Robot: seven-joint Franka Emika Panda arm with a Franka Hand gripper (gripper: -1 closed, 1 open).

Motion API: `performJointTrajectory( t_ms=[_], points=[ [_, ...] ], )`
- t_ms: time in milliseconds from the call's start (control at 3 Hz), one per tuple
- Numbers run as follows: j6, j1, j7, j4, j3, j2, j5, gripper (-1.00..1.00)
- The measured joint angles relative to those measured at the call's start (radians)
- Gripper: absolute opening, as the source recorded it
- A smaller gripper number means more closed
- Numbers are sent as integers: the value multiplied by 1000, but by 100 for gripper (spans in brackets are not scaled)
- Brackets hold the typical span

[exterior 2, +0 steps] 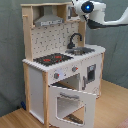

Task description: Play with the kitchen

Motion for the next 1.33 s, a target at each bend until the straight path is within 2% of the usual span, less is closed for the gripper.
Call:
performJointTrajectory(
  t_ms=[333,667,1000,1333],
  points=[
    [-97,0,0,-14,32,-27,2,-100],
    [-185,3,1,-21,59,-81,5,-100],
    [-193,3,2,-21,62,-88,6,-100],
    [-200,3,2,-21,67,-95,7,100]
  ],
)
